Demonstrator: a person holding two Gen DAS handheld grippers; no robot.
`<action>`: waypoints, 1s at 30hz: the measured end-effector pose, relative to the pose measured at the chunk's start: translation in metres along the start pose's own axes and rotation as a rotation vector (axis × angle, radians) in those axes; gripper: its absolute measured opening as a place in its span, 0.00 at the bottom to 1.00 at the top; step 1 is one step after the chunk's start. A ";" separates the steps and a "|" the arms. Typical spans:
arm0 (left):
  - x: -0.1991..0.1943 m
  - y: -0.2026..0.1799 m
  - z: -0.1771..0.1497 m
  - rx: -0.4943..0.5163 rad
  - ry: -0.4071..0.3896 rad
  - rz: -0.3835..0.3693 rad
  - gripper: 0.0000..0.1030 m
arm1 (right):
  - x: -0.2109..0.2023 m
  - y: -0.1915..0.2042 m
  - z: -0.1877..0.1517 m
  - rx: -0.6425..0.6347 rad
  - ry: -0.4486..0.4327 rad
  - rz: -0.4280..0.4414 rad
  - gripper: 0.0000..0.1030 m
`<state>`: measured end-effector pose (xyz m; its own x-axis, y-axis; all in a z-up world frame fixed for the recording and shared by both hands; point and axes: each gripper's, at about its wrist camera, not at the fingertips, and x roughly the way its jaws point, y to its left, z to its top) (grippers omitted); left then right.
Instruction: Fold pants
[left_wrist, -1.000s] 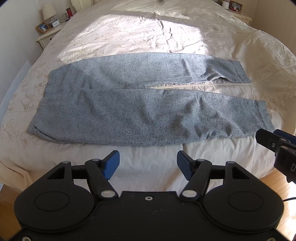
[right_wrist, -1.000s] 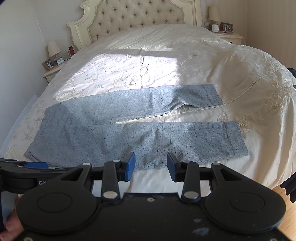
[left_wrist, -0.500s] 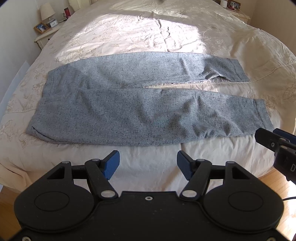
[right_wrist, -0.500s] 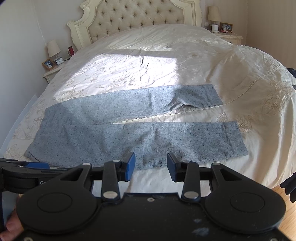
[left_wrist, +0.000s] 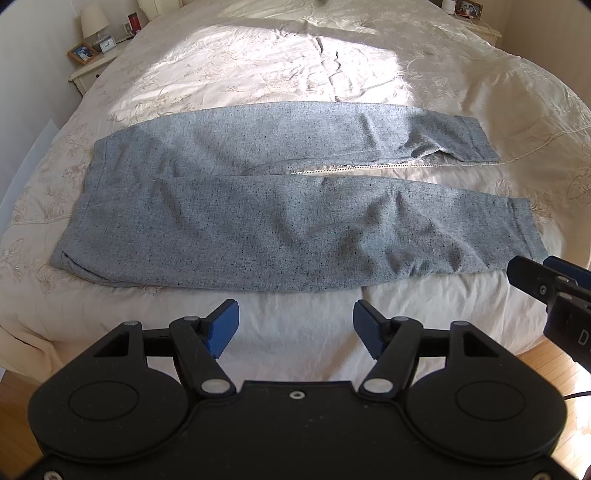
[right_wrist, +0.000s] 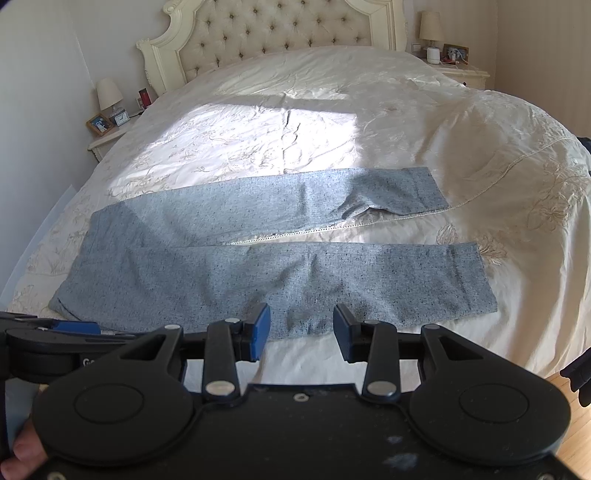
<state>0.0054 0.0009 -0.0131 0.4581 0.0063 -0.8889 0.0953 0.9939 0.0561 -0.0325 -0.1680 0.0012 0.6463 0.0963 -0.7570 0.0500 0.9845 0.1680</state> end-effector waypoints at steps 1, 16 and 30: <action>0.000 0.000 0.000 0.000 0.000 0.000 0.67 | 0.000 0.000 0.000 0.000 0.000 0.000 0.39; 0.009 0.000 0.005 0.001 0.023 -0.009 0.67 | 0.005 0.004 0.001 -0.005 0.017 -0.004 0.39; 0.032 0.024 0.014 -0.007 0.082 -0.012 0.67 | 0.029 0.013 0.002 0.023 0.095 -0.018 0.39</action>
<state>0.0350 0.0236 -0.0342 0.3833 0.0034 -0.9236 0.0941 0.9946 0.0427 -0.0117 -0.1525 -0.0170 0.5697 0.0928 -0.8166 0.0792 0.9828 0.1669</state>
